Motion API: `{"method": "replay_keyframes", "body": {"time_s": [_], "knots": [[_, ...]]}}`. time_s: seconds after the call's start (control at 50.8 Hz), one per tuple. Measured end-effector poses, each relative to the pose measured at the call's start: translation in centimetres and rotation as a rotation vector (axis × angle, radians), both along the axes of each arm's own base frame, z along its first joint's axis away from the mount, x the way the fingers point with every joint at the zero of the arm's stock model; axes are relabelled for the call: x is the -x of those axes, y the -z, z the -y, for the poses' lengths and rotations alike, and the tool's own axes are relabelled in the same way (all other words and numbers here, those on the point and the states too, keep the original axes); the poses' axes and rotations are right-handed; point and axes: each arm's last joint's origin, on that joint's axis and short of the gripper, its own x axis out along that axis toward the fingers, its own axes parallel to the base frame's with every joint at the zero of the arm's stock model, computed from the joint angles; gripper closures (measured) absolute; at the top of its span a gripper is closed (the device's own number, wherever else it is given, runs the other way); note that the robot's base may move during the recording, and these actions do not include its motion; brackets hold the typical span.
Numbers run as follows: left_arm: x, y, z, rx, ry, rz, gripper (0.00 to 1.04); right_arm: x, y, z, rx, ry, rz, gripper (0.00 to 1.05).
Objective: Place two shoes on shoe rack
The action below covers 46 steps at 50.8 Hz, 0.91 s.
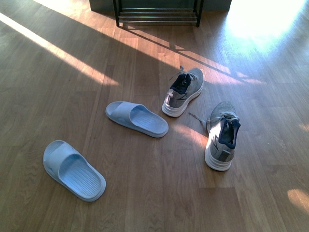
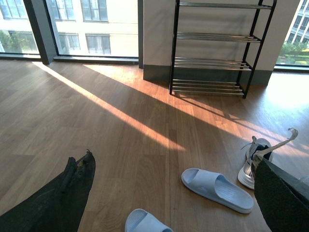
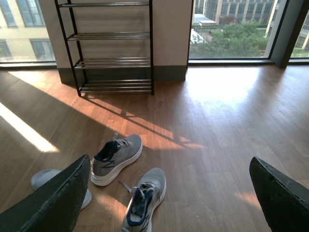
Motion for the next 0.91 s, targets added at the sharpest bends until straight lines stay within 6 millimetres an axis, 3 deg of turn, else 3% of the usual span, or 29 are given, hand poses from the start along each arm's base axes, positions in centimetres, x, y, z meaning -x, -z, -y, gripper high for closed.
{"method": "replay_keyframes", "body": {"time_s": [0.906], "knots": [[0.0, 0.0, 0.0, 0.0, 0.0, 0.0, 0.09, 0.0, 0.0, 0.0, 0.0, 0.0, 0.0, 0.09]]}}
